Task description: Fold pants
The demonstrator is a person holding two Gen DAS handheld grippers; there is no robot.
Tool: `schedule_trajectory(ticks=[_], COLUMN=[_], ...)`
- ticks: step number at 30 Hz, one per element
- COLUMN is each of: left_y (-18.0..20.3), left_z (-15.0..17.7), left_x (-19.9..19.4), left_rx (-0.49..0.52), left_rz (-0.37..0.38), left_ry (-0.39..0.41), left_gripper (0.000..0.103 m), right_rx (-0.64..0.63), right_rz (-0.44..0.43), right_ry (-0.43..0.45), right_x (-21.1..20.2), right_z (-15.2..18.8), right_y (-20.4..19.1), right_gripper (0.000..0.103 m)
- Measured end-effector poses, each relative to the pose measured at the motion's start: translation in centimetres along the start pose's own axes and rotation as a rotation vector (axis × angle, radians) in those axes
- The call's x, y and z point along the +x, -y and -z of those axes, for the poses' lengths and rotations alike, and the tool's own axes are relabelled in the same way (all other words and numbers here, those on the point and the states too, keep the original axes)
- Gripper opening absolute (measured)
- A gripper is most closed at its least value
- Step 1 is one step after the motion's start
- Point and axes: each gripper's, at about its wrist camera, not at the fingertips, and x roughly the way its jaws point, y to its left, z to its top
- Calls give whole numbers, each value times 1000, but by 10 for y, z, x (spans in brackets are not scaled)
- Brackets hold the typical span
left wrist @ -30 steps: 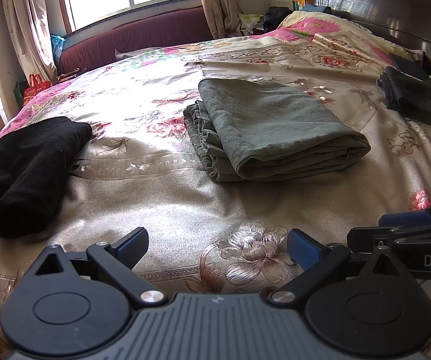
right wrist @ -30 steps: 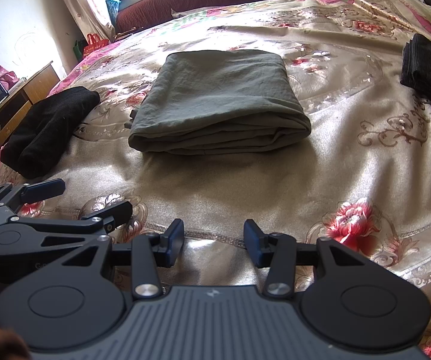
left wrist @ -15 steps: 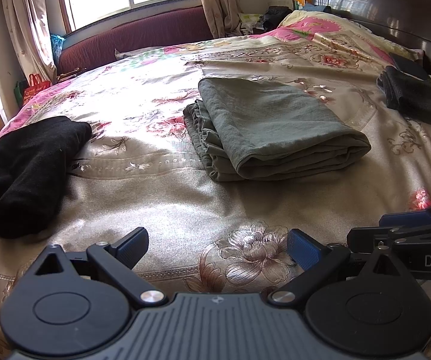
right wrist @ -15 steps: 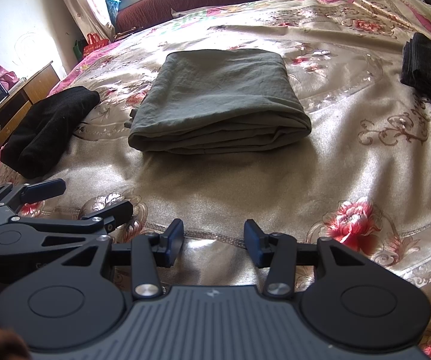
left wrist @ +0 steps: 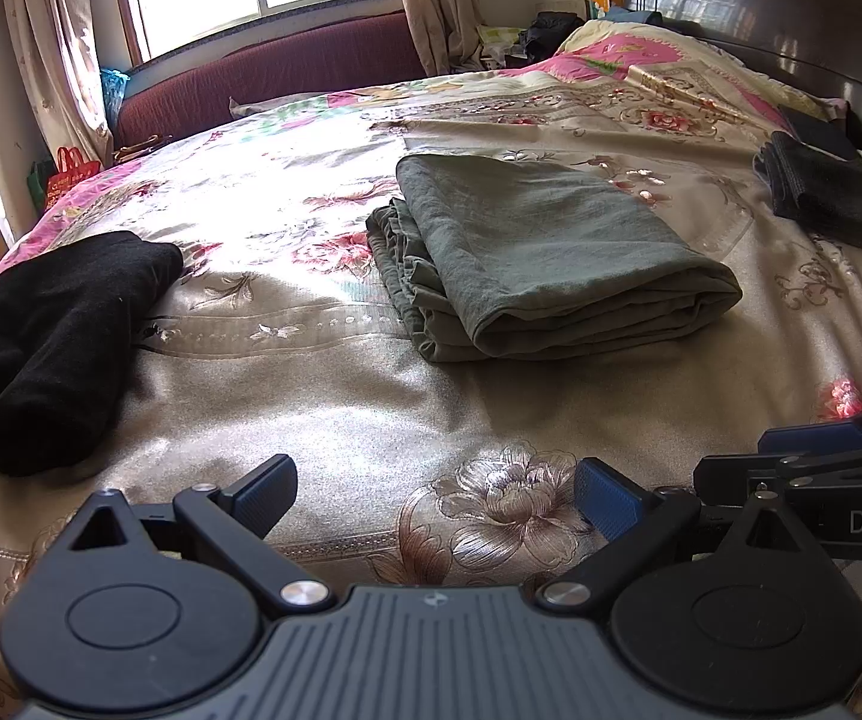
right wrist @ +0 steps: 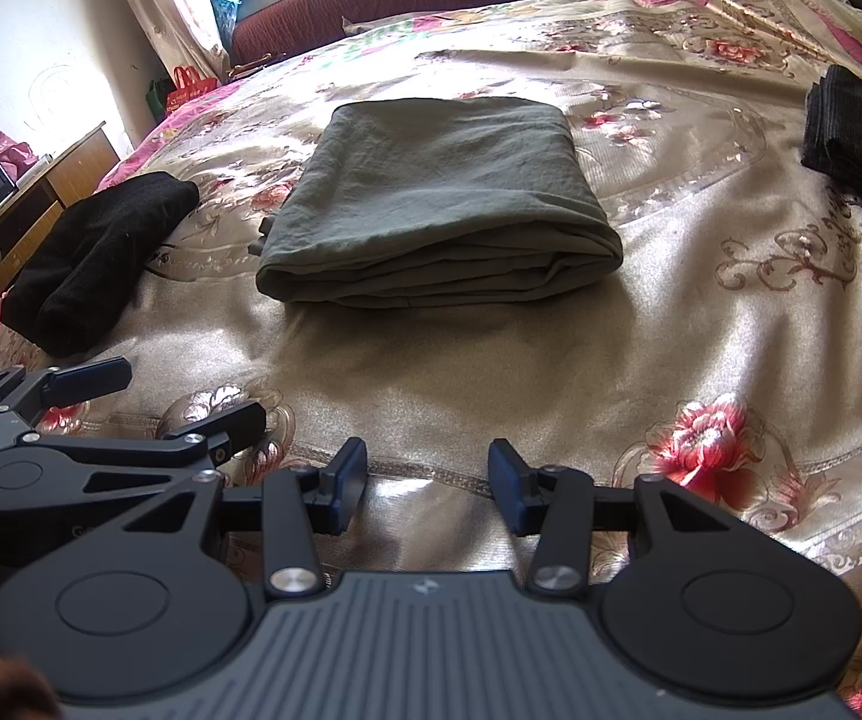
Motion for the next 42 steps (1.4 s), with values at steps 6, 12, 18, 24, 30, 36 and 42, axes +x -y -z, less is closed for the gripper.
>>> schedule_trajectory(ticks=[6, 12, 18, 24, 30, 36, 42], left_y=[0, 1, 1, 2, 2, 2, 2], left_z=[0, 0, 0, 1, 1, 1, 0], left_x=[0, 0, 1, 0, 0, 1, 3], left_rx=[2, 3, 9, 6, 3, -1, -5], left_rz=[-2, -4, -13, -11, -9, -12, -15], left_ry=[1, 3, 9, 8, 5, 6, 5], left_gripper=[103, 103, 103, 103, 103, 103, 103], right_rx=[0, 0, 0, 0, 0, 3, 8], right_rz=[0, 0, 0, 0, -1, -2, -9], right_ry=[0, 0, -1, -1, -1, 1, -2], right_x=[0, 0, 0, 0, 0, 1, 2], right_z=[0, 0, 0, 0, 0, 0, -1], right_y=[0, 0, 0, 0, 0, 0, 1], right_gripper=[46, 46, 46, 46, 46, 47, 48])
